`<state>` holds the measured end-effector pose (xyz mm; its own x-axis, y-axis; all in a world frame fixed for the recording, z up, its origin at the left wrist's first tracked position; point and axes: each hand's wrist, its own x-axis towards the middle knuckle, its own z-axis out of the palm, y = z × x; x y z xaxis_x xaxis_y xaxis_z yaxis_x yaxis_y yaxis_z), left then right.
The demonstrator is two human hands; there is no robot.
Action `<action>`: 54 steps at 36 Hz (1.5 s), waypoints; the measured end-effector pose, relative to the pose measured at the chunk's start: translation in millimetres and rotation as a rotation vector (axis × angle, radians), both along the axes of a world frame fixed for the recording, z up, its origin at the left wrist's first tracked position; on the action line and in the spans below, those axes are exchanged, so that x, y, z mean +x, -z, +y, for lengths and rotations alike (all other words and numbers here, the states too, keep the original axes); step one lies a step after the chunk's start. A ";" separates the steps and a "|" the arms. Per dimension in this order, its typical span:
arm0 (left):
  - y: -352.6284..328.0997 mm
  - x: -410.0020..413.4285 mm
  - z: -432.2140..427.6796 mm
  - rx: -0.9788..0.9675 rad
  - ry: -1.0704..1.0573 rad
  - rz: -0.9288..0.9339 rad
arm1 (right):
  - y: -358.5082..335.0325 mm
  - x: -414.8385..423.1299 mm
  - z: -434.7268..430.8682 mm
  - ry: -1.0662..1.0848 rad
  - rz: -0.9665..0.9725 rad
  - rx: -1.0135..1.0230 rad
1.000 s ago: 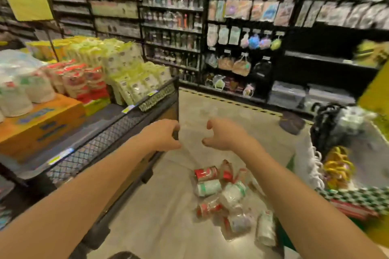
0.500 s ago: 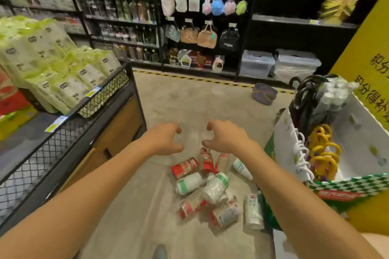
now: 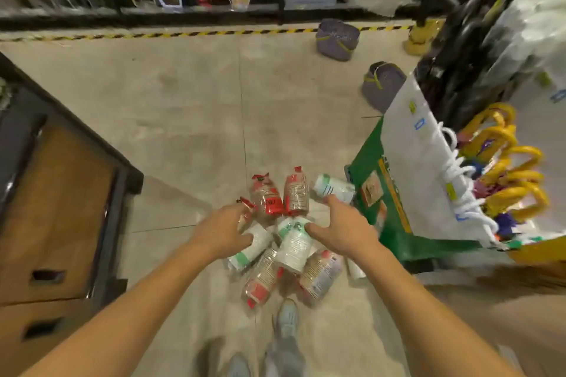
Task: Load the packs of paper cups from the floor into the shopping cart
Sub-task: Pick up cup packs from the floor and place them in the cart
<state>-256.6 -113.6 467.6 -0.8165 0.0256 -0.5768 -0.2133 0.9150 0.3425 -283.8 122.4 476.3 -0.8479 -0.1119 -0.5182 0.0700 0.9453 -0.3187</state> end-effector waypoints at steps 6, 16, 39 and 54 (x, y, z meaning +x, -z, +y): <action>160.6 -45.2 -11.8 -0.006 0.002 -0.050 | 159.5 -34.2 2.3 0.238 -0.146 -0.101; 444.4 -80.7 -44.6 -0.012 -0.062 -0.164 | 397.1 -56.3 0.8 -0.329 -0.229 0.246; 613.8 -63.3 -40.9 0.065 -0.298 0.061 | 528.9 -67.5 16.1 -0.553 0.110 0.205; 188.4 -70.4 -154.3 0.496 -0.883 0.295 | 138.4 -109.4 -98.3 0.247 -0.051 -0.469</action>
<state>-326.9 -267.9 279.3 -0.7666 -0.4674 -0.4403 -0.5828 0.2185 0.7827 -393.2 24.1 337.9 -0.8535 -0.1418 -0.5015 0.2987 0.6555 -0.6937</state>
